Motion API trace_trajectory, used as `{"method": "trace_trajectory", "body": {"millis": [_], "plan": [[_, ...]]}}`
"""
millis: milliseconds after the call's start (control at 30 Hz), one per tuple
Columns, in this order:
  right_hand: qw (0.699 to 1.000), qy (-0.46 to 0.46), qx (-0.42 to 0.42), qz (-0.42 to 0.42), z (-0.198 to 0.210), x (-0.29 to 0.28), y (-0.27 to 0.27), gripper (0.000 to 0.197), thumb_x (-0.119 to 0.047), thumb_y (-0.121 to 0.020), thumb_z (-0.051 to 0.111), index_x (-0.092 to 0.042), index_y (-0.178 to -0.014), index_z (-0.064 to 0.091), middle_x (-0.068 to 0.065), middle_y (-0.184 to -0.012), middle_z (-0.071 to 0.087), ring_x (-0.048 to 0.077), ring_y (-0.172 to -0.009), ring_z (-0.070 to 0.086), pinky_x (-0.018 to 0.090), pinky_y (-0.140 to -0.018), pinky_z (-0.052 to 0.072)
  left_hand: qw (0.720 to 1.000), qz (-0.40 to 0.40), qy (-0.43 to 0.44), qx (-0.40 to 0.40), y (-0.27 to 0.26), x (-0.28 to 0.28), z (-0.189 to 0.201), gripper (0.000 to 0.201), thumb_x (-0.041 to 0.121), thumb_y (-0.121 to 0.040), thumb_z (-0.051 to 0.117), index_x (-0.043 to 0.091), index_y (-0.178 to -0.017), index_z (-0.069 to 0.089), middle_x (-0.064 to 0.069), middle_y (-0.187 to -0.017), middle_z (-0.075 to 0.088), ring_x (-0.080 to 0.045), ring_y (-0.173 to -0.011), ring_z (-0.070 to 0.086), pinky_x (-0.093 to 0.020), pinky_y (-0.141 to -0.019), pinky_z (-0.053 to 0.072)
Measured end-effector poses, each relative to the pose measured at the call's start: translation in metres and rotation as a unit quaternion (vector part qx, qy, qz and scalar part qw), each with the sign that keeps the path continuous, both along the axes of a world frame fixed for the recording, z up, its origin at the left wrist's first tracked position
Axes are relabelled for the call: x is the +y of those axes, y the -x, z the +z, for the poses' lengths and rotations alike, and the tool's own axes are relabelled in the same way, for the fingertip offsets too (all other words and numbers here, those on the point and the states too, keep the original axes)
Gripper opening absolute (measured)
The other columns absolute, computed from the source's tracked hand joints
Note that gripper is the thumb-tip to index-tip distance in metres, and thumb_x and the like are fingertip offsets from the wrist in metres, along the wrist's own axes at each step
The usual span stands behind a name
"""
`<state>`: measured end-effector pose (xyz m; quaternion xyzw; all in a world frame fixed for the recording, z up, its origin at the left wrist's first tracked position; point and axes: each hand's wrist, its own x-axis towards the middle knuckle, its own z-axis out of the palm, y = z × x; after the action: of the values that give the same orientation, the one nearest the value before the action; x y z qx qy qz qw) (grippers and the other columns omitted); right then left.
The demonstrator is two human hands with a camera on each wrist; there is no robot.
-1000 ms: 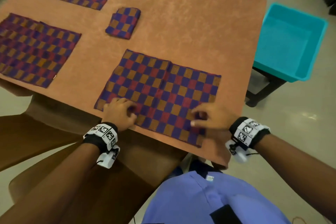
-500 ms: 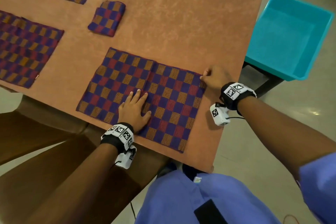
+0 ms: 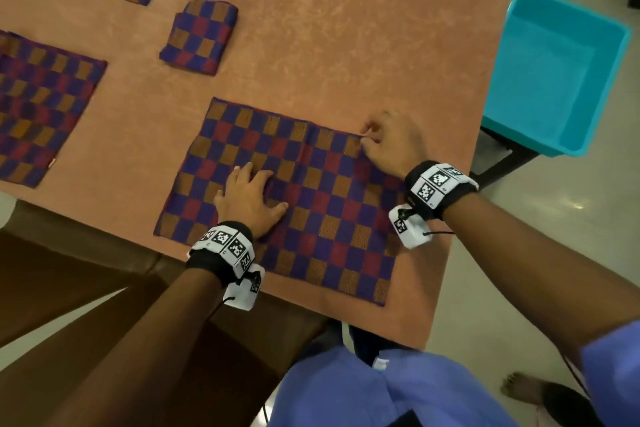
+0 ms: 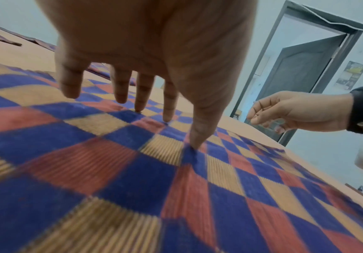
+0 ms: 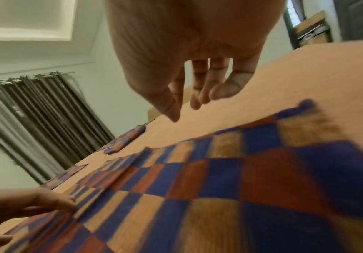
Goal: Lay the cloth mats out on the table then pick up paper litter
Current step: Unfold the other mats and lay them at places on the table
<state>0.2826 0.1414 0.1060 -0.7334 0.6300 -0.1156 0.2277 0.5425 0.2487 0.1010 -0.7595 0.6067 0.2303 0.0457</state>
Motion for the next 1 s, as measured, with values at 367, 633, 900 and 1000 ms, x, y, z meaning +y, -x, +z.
{"method": "trace_trajectory", "body": {"millis": [367,633,900,1000], "plan": [[0.976,0.043,0.01,0.213,-0.004,-0.132,-0.248,0.049,-0.035,-0.082,0.058,-0.021,-0.13,0.056,0.006,-0.126,0.059,0.03,-0.112,0.057,0.038,-0.092,0.047,0.995,0.045,-0.071,0.046,-0.061,-0.037,-0.003,0.105,0.05,-0.062,0.083,0.033,-0.147,0.023,-0.007,-0.16,0.004,-0.035,-0.146,0.001,-0.07,-0.103,0.028],[0.959,0.088,0.152,0.222,-0.03,-0.166,-0.314,0.036,-0.034,-0.087,0.054,-0.012,-0.115,0.063,0.012,-0.122,0.057,0.035,-0.108,0.052,0.042,-0.092,0.042,0.993,0.059,-0.069,0.075,-0.064,-0.04,-0.009,0.1,0.039,-0.062,0.086,0.029,-0.143,0.028,-0.007,-0.157,0.005,-0.037,-0.145,-0.001,-0.076,-0.1,0.024],[0.991,0.107,-0.004,0.084,-0.003,-0.183,-0.268,0.032,-0.024,-0.098,0.042,-0.012,-0.118,0.064,0.012,-0.12,0.065,0.032,-0.109,0.058,0.034,-0.086,0.041,0.993,0.06,-0.068,0.081,-0.063,-0.041,-0.006,0.101,0.037,-0.061,0.088,0.029,-0.143,0.029,-0.007,-0.156,0.008,-0.038,-0.144,0.0,-0.077,-0.099,0.024],[0.988,0.131,-0.066,0.038,0.023,-0.188,-0.23,0.031,-0.025,-0.098,0.041,-0.01,-0.116,0.062,0.015,-0.115,0.066,0.032,-0.106,0.058,0.035,-0.084,0.037,0.994,0.052,-0.073,0.066,-0.063,-0.042,-0.002,0.101,0.041,-0.061,0.087,0.029,-0.143,0.028,-0.007,-0.155,0.01,-0.038,-0.143,0.002,-0.076,-0.097,0.029]]}}
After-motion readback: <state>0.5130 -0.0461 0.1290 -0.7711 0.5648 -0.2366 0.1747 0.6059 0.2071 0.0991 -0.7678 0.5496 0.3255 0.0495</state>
